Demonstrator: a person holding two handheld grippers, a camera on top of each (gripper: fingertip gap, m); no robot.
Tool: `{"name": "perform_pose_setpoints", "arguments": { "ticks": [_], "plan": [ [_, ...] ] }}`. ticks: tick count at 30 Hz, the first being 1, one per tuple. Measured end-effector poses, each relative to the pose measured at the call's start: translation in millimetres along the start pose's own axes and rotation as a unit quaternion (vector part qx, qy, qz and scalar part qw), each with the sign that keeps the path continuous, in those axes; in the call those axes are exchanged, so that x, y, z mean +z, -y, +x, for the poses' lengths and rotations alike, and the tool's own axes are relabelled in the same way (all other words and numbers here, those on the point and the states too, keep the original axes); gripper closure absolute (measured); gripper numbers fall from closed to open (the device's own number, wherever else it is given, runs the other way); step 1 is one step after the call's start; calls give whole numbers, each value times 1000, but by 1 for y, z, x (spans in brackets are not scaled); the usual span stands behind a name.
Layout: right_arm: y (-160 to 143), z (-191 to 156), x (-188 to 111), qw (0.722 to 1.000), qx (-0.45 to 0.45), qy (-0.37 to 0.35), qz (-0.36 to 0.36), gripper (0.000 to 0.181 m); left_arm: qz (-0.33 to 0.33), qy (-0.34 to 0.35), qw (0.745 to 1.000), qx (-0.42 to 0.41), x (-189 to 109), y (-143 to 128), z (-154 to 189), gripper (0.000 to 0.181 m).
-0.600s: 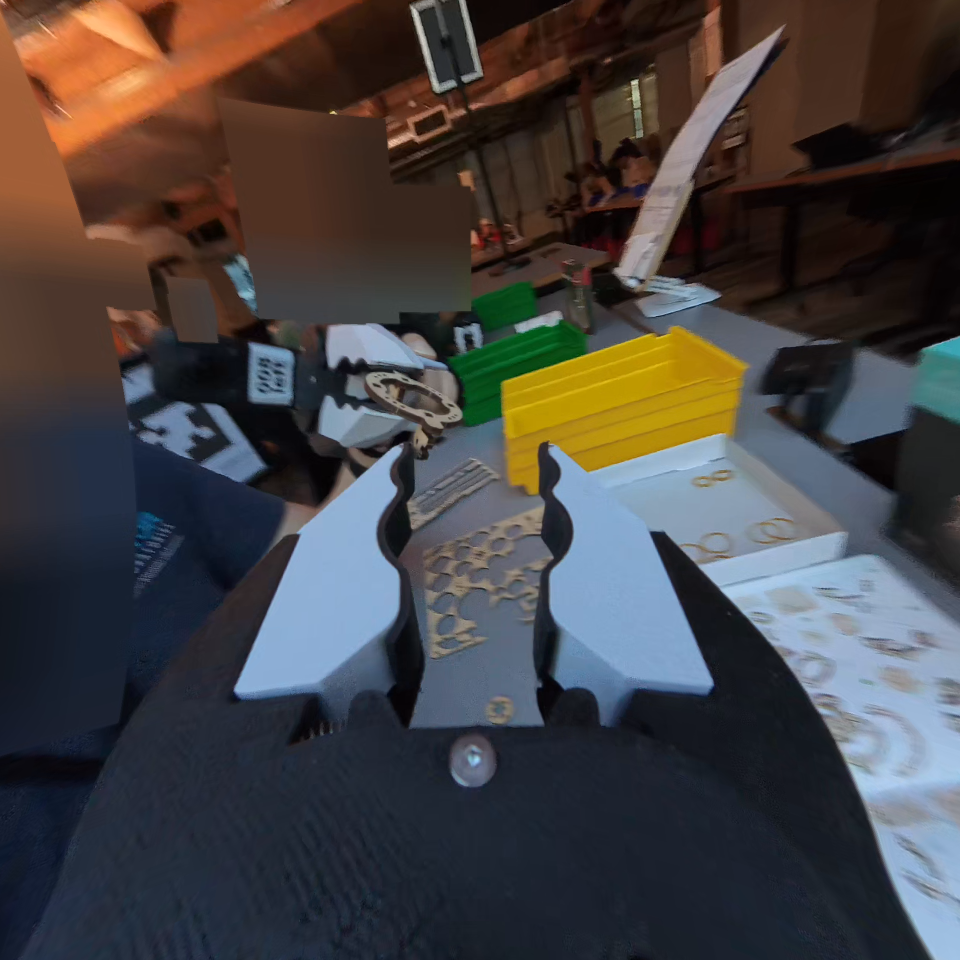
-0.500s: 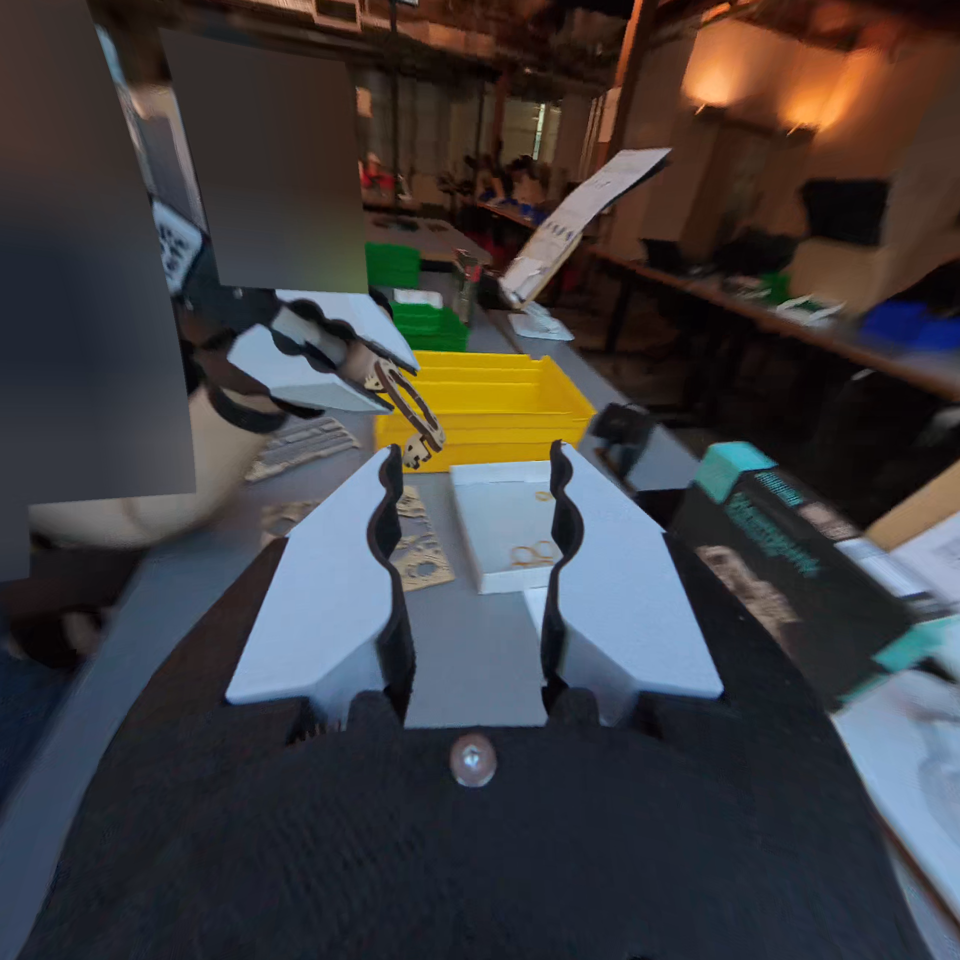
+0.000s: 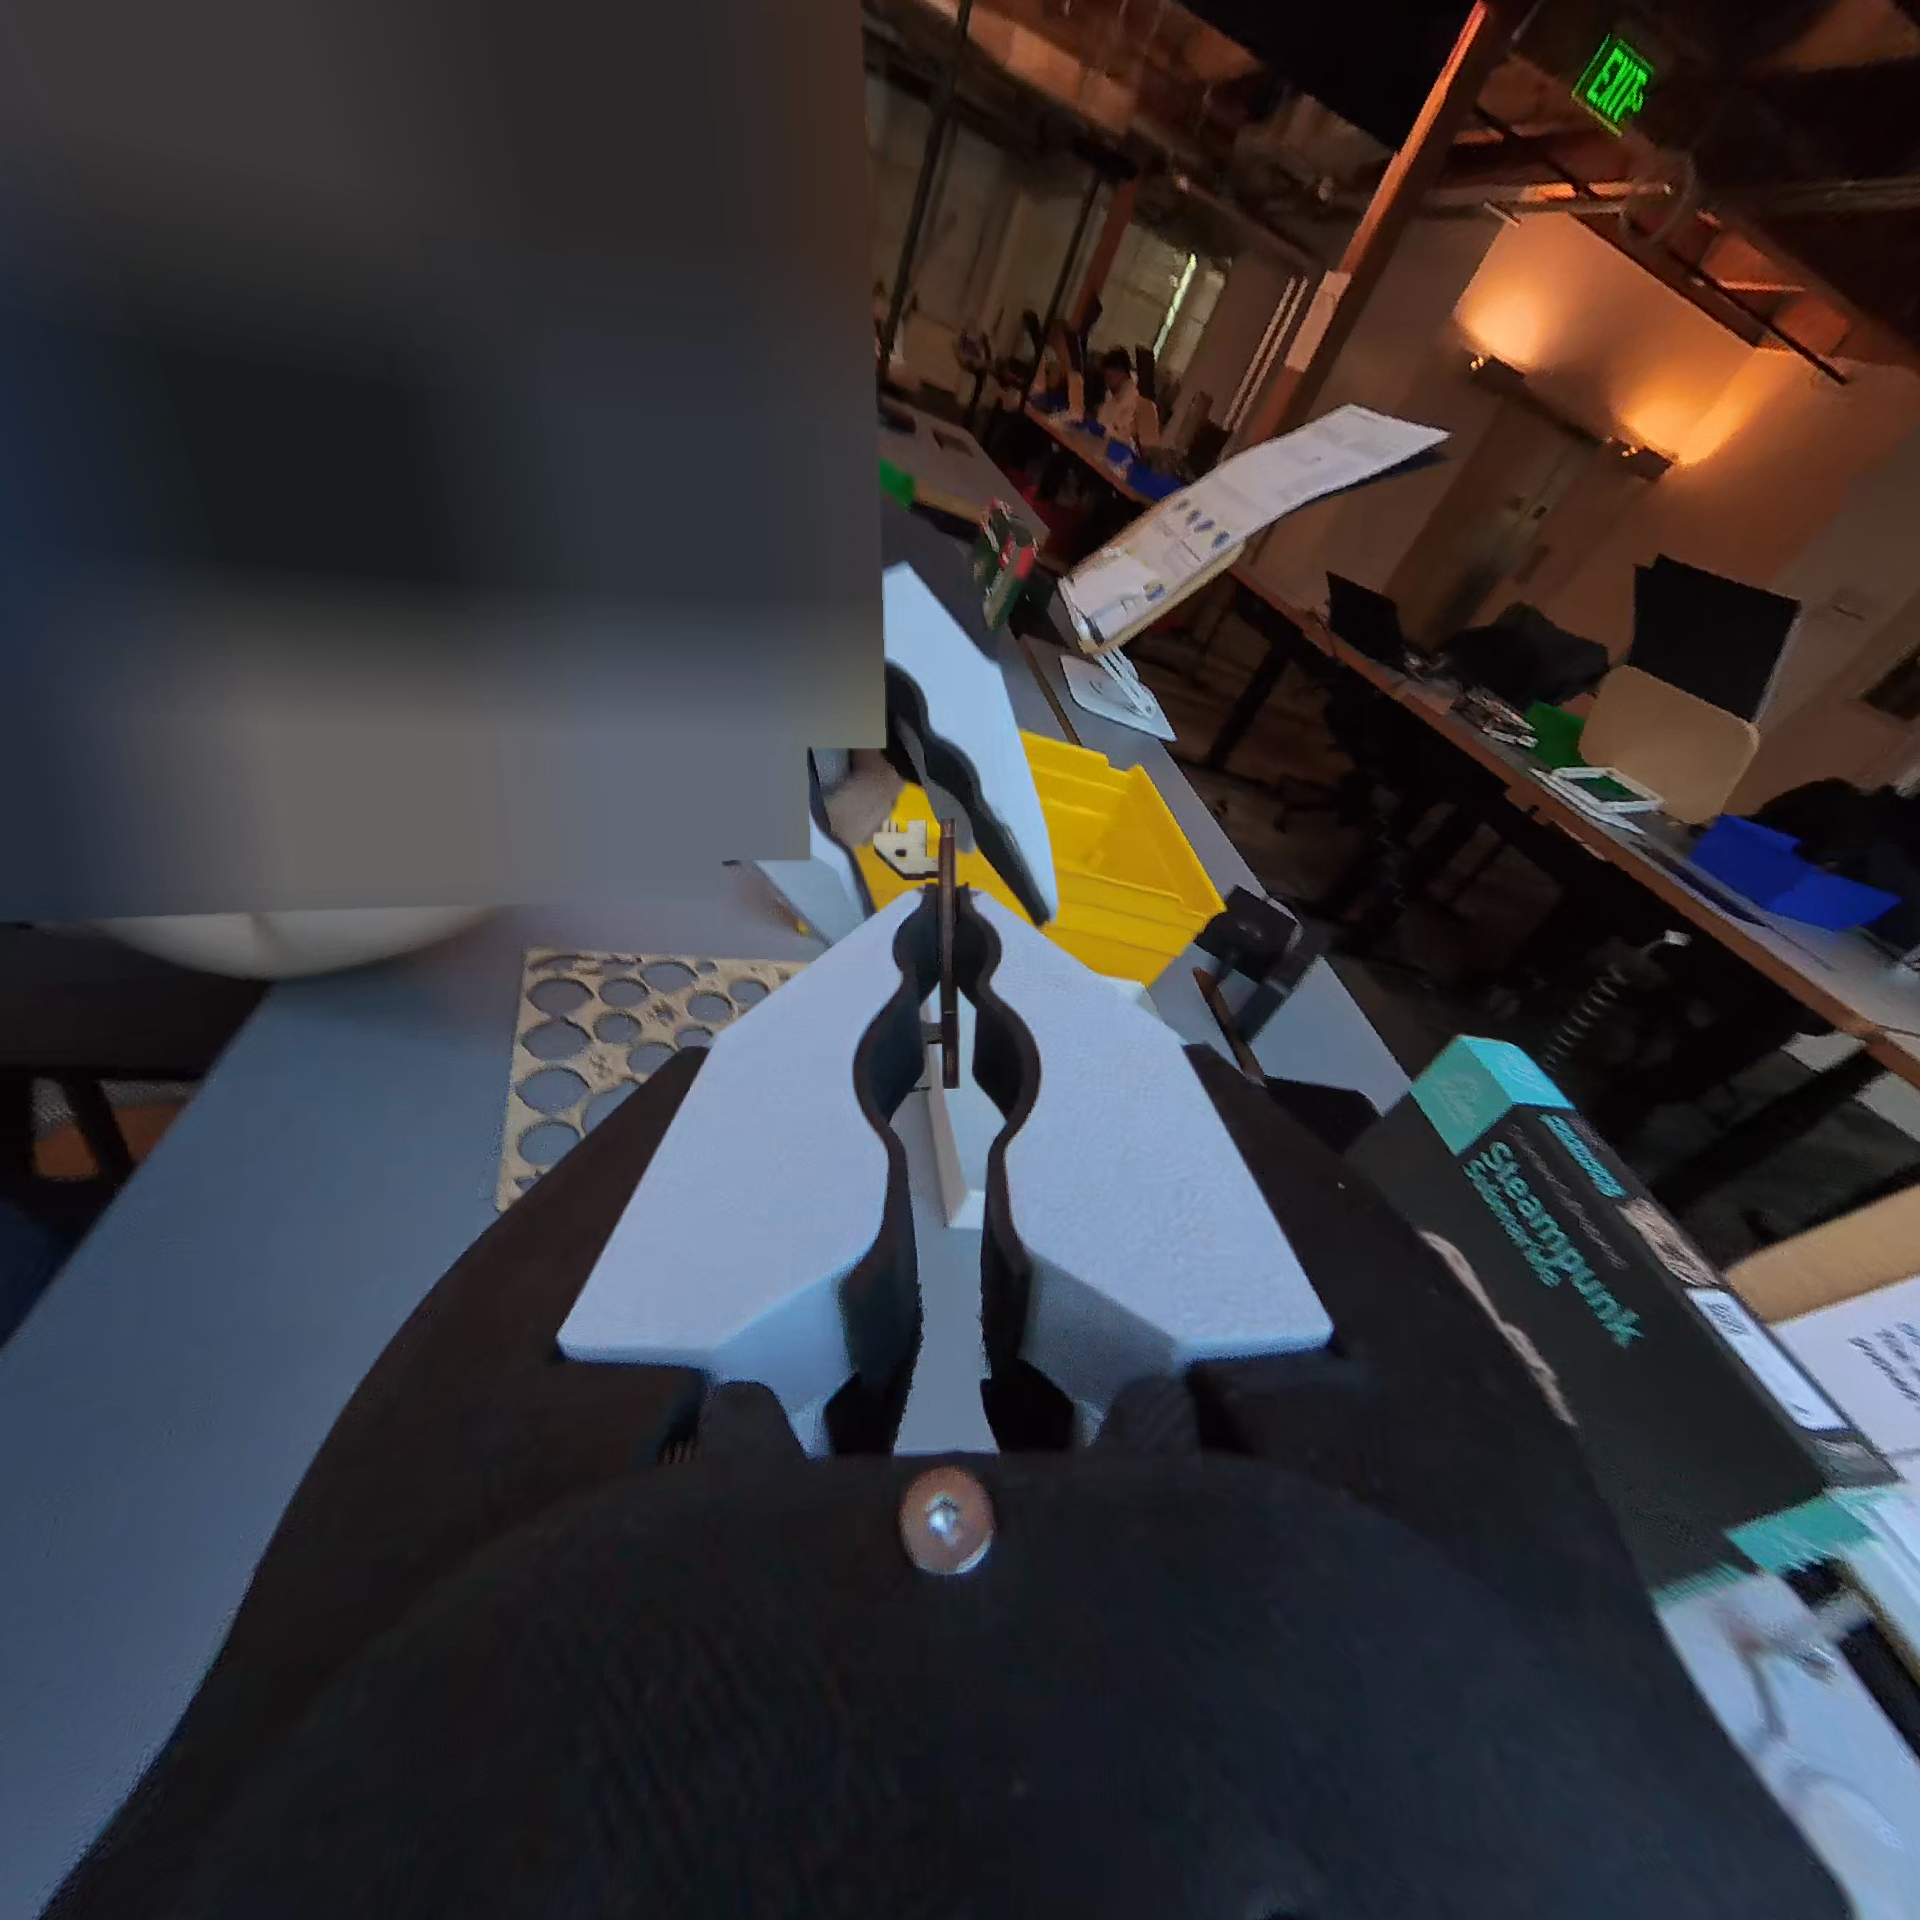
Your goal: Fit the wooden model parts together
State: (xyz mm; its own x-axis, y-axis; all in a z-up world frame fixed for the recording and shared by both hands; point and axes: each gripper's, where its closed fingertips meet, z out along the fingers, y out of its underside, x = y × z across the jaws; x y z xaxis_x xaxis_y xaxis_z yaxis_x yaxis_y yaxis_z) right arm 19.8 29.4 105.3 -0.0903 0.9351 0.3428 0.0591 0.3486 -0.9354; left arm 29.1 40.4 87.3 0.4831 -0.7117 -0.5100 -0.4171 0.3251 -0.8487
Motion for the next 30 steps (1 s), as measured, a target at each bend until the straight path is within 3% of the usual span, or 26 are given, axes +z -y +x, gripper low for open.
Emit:
{"name": "perform_pose_setpoints", "arguments": {
  "ticks": [3, 7, 14, 17, 18, 20, 23, 26, 30],
  "plan": [
    [14, 0, -4, 996, 55, 26, 61, 181, 40, -45, 996, -61, -1, 1, 3, 145],
    [27, -2, -9, 988, 82, 47, 119, 181, 152, -94, 976, -126, -9, 27, 6, 167],
    [33, -8, -7, 984, 67, 61, 153, 181, 159, -90, 979, -94, -5, 32, 13, 180],
    [22, -14, -7, 990, 42, 81, 106, 178, 124, -106, 983, -88, -6, 26, 18, 181],
    [18, -16, -7, 993, 18, 78, 84, 168, 113, -107, 984, -85, -6, 24, 18, 181],
    [10, -18, -7, 997, -50, 51, 39, 151, 81, -113, 987, -83, -5, 16, 20, 181],
    [-1, -18, -4, 993, -117, 17, -27, 149, 28, -147, 983, -109, -1, 2, 28, 181],
    [-7, -20, -1, 991, -121, 14, -51, 169, 7, -166, 979, -121, 3, -5, 34, 180],
    [-8, -21, 0, 997, -29, 48, -55, 163, 5, -159, 980, -116, 4, -7, 32, 181]
  ]
}}
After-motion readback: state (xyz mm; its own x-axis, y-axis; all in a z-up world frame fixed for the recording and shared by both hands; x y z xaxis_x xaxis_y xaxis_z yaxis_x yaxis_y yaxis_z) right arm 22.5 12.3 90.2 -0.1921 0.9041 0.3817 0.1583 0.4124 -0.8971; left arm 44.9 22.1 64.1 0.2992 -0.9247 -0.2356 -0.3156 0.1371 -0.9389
